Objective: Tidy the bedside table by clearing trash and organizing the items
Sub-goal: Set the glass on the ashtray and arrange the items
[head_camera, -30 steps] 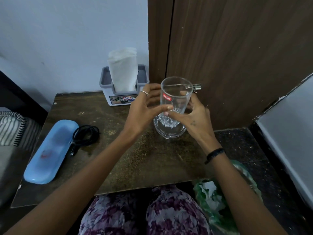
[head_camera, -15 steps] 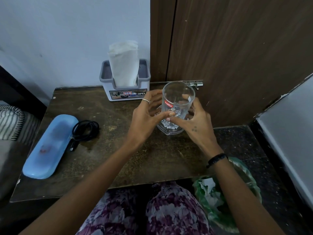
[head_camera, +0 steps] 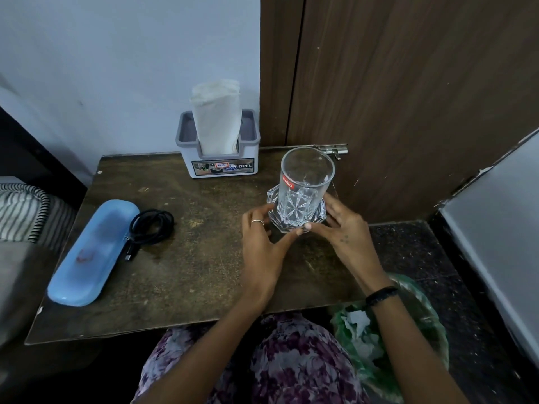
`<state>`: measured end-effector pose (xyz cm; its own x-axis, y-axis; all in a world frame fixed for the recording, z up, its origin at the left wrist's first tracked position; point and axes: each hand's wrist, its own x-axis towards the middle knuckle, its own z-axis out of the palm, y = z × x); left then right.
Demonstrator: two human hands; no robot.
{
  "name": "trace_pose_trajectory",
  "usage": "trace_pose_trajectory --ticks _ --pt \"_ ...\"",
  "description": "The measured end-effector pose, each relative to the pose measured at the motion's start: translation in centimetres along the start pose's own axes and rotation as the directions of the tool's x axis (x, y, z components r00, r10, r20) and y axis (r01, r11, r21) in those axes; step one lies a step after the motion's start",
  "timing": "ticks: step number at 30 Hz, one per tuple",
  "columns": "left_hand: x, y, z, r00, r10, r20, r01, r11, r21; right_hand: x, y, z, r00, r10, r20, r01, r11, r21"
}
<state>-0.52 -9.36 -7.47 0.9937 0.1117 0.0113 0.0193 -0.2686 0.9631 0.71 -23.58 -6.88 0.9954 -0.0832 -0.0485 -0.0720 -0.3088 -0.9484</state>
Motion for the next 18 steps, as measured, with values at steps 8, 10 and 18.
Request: trace_pose_trajectory --ticks 8,10,18 --pt "2.1 -0.6 0.4 0.997 0.076 -0.007 -0.075 0.994 0.084 0.7 0.9 1.5 0.985 -0.056 -0.161 0.066 0.996 0.054" --pt "3.1 -0.5 0.6 0.996 0.092 -0.001 -0.092 0.988 0.124 1.5 0.8 1.5 0.981 -0.075 -0.179 0.085 0.995 0.051" --pt "7.0 0.2 1.7 0.996 0.089 -0.019 -0.084 0.978 0.194 5.7 0.4 1.5 0.973 -0.115 -0.202 0.109 0.993 -0.04"
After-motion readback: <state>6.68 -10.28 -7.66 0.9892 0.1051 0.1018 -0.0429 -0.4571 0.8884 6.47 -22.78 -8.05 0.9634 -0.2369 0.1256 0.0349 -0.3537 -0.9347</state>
